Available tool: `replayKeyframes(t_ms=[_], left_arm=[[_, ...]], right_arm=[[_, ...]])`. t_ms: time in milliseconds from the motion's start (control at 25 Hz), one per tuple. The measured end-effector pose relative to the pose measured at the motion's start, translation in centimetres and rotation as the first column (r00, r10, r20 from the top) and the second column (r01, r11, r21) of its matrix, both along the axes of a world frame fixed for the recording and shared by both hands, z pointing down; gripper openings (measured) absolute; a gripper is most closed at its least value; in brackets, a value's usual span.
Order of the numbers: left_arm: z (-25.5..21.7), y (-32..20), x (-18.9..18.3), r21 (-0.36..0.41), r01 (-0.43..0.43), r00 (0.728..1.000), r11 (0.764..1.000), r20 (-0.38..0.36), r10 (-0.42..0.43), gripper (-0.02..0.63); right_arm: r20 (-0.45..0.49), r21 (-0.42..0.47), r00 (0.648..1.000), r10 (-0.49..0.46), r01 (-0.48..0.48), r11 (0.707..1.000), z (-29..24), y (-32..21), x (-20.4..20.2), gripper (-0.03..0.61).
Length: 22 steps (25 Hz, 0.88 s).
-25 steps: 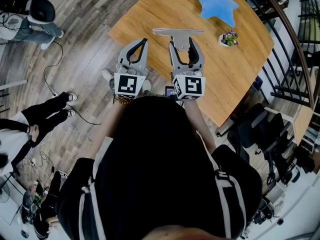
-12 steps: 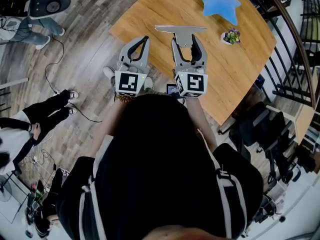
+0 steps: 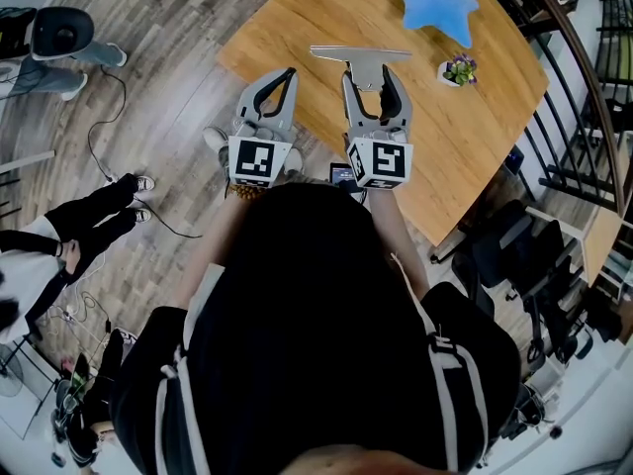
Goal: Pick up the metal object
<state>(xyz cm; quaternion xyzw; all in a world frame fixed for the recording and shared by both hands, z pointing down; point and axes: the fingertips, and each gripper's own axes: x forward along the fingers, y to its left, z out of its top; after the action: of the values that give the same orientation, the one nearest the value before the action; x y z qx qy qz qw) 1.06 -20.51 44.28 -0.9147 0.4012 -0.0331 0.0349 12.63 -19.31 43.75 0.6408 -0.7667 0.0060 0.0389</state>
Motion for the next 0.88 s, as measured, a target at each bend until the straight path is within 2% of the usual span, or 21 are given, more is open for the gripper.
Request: replayKeyframes(t_ms=[880], left_arm=[[0.44, 0.08, 0.14, -0.008, -0.006, 1.000, 1.000, 0.012, 0.006, 0.011]], right_arm=[[0.002, -0.002, 1.000, 0.012, -0.012, 1.000, 0.18, 0.09, 0.47, 0.259]])
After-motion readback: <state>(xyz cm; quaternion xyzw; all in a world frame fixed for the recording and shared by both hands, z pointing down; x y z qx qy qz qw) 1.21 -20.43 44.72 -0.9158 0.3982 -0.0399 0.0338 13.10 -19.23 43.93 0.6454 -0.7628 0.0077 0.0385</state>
